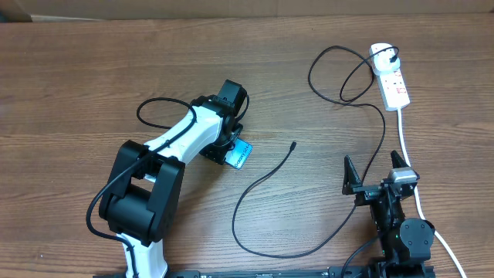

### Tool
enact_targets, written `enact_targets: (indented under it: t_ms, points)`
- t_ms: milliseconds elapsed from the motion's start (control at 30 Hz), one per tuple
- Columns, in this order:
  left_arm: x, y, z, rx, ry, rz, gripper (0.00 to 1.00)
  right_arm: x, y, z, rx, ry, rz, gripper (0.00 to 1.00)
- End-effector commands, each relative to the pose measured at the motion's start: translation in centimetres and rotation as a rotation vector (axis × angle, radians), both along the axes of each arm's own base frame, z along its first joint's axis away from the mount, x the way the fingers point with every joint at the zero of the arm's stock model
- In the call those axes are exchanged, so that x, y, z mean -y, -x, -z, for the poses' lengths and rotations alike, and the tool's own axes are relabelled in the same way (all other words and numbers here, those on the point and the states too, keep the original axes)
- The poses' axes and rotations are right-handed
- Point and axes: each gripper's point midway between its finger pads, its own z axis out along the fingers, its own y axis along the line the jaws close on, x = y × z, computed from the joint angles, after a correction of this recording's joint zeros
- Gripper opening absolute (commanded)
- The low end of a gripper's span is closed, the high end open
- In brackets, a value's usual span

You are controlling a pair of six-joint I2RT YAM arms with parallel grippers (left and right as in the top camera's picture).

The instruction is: Plug charger to phone and switch on socket

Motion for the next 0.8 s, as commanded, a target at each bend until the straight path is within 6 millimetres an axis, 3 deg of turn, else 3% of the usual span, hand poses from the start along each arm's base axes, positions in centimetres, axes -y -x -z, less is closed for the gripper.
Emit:
enact_targets:
  t_ms: [0,767]
  points:
    - [-0.2,0.7,1.7,-0.035,-0.019,-0.005,0.68,0.0,0.0,0.2,0.002,0.002,0.003,1.00]
    - [-0.4,0.0,-1.6,0.031,0.005,0.009,0.64,0.0,0.0,0.2,0.002,0.002,0.003,1.00]
